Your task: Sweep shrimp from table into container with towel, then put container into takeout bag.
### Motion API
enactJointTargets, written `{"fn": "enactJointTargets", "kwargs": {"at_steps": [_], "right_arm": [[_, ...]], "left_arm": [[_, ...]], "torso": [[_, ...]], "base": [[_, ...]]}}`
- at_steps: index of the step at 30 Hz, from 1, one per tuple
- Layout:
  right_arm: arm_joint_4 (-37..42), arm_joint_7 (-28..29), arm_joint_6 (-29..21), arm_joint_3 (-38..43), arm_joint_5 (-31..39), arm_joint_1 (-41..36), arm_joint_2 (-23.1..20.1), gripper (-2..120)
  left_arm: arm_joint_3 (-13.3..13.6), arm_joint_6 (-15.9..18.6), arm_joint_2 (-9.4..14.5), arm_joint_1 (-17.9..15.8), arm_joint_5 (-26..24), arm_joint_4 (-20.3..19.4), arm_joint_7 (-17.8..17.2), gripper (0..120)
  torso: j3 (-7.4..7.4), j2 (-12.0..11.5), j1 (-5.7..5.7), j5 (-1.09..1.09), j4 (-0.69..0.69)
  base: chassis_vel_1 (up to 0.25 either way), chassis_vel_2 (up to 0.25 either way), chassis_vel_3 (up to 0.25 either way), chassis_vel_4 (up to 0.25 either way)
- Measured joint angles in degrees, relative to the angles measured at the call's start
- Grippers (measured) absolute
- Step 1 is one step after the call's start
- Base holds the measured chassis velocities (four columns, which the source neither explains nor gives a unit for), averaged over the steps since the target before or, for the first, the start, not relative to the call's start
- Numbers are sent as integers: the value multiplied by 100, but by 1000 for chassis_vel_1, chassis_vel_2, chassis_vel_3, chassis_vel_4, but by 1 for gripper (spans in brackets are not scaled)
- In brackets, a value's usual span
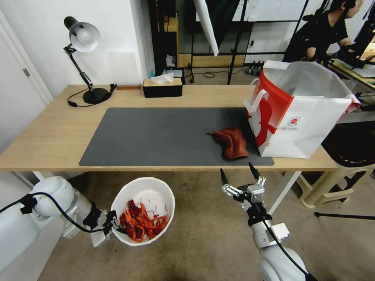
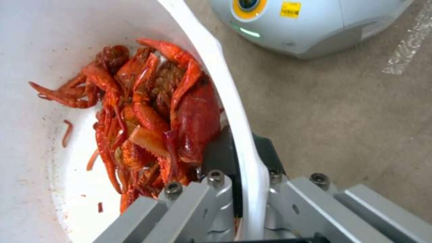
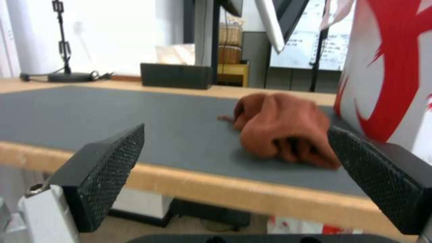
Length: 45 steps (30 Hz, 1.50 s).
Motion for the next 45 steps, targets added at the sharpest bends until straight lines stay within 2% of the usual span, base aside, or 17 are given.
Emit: {"fn": "enactJointTargets", "kwargs": {"at_steps": [7,13,18,20,23,24,28,29,34,36,37,40,41,42,43,44,45], "right_arm": [[-134,-66,41,-57,-19,-87,95,100],[-171,65,28,-99,-83,-223,185,100],[-189,109,20,-143,-149,-282,216,100],[-205,141,15,-179,-209,-331,251,100],[-207,145,14,-186,-216,-335,256,100],[-220,163,1,-216,-250,-355,274,100],[-228,183,-3,-227,-280,-362,289,100],[-231,195,-11,-237,-309,-367,302,100],[-231,204,-31,-248,-337,-366,313,100],[-231,211,-59,-254,-369,-360,335,100],[-231,211,-59,-254,-369,-360,335,100],[-211,221,-120,-252,-439,-381,354,100],[-211,221,-120,-252,-439,-381,354,100],[-193,230,-164,-250,-472,-385,367,100],[-191,231,-183,-250,-483,-386,378,100],[-191,231,-183,-250,-483,-386,378,100],[-191,232,-194,-251,-495,-387,393,100]], "left_arm": [[-137,76,155,80,-27,-588,-25,0],[-145,265,405,-286,-324,-1011,24,0],[-121,335,538,-521,-460,-1117,68,0],[-43,413,638,-803,-597,-1167,80,0],[-35,428,651,-856,-628,-1175,80,0],[9,488,702,-1076,-757,-1197,83,0],[87,549,730,-1318,-894,-1197,92,0],[168,598,752,-1552,-1021,-1173,95,0],[316,711,773,-1942,-1296,-1044,84,0],[472,861,681,-2541,-1648,-762,13,0],[472,861,681,-2541,-1648,-762,13,0],[1189,726,503,-3394,-1611,1,-309,0],[1189,726,503,-3394,-1611,1,-309,0],[1602,665,359,-3861,-1550,457,-439,0],[1805,646,219,-4175,-1519,690,-459,0],[1805,646,219,-4175,-1519,690,-459,0],[2098,640,-16,-4681,-1490,978,-477,0]], "torso": [[0,0,0,1,0],[0,0,0,1,0],[0,0,0,0,-1],[0,0,0,0,0],[0,0,0,0,-1],[0,0,0,2,-2],[1,0,0,-1,1],[0,0,0,1,-1],[0,0,0,0,-1],[1,-1,0,1,0],[1,-1,0,1,0],[1,-2,0,0,-1],[1,-2,0,0,-1],[1,-2,0,-1,1],[1,-2,0,-1,1],[1,-2,0,-1,1],[1,-1,0,1,0]], "base": [[0,0,0,0],[0,0,0,0],[0,0,0,0],[0,0,0,0],[0,0,0,0],[0,0,0,0],[0,0,0,0],[0,0,0,0],[0,0,0,0],[0,0,0,0],[0,0,0,0],[0,0,0,0],[0,0,0,0],[0,0,0,0],[0,0,0,0],[0,0,0,0],[0,0,0,0]]}}
